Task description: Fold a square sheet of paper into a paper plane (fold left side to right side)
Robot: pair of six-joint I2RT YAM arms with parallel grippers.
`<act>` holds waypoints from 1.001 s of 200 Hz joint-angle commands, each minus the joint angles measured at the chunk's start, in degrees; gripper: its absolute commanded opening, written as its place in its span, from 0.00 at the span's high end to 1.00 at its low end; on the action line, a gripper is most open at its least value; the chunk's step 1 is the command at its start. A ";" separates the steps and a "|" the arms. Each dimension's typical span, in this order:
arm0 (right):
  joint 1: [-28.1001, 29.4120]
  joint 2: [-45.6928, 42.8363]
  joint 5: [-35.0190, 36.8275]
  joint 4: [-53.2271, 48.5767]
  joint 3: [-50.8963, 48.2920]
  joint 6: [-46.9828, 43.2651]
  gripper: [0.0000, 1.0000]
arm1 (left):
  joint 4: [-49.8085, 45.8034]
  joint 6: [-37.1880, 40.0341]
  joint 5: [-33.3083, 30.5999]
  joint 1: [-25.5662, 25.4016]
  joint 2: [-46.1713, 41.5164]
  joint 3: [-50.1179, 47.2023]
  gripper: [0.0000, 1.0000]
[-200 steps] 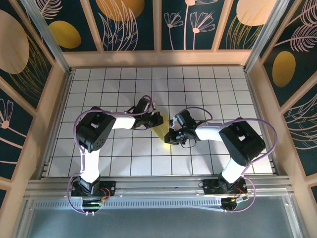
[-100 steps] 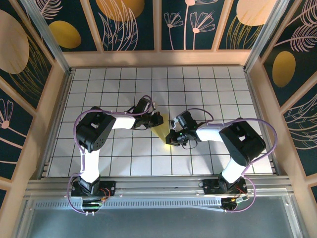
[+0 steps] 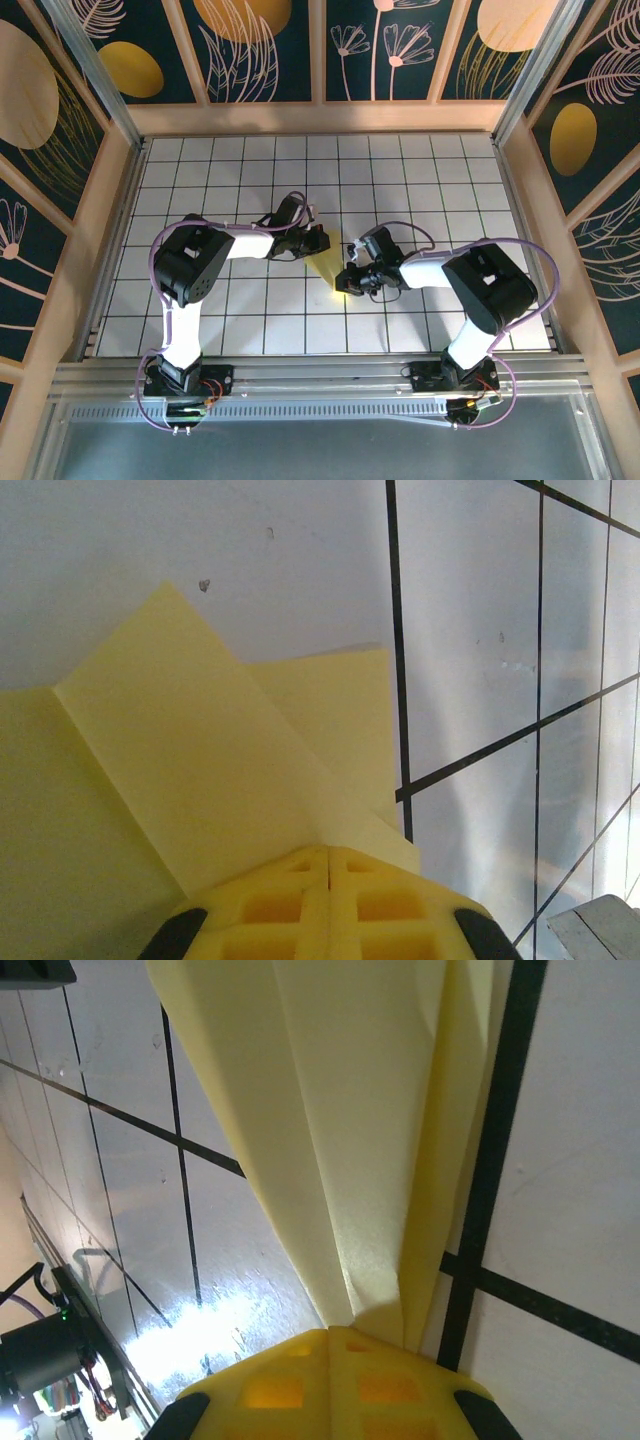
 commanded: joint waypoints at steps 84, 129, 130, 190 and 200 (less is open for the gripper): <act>-2.33 3.71 1.39 -6.41 -2.61 -2.31 1.00 | 2.35 1.08 1.64 -1.33 -13.75 -7.82 0.94; -2.35 3.94 2.17 -6.62 -2.44 -2.26 1.00 | 6.38 -3.48 4.75 -5.06 -11.45 -11.23 0.97; -2.35 3.93 2.18 -6.62 -2.44 -2.26 1.00 | 6.42 -3.52 4.75 -5.13 -11.30 -11.26 0.97; -2.35 4.10 2.90 -7.35 -2.35 -2.53 1.00 | 9.68 -6.21 6.85 -6.77 -6.53 -11.20 0.98; -2.35 4.25 2.99 -7.52 -2.33 -2.48 1.00 | 9.76 -6.29 7.11 -6.94 -5.97 -11.15 0.98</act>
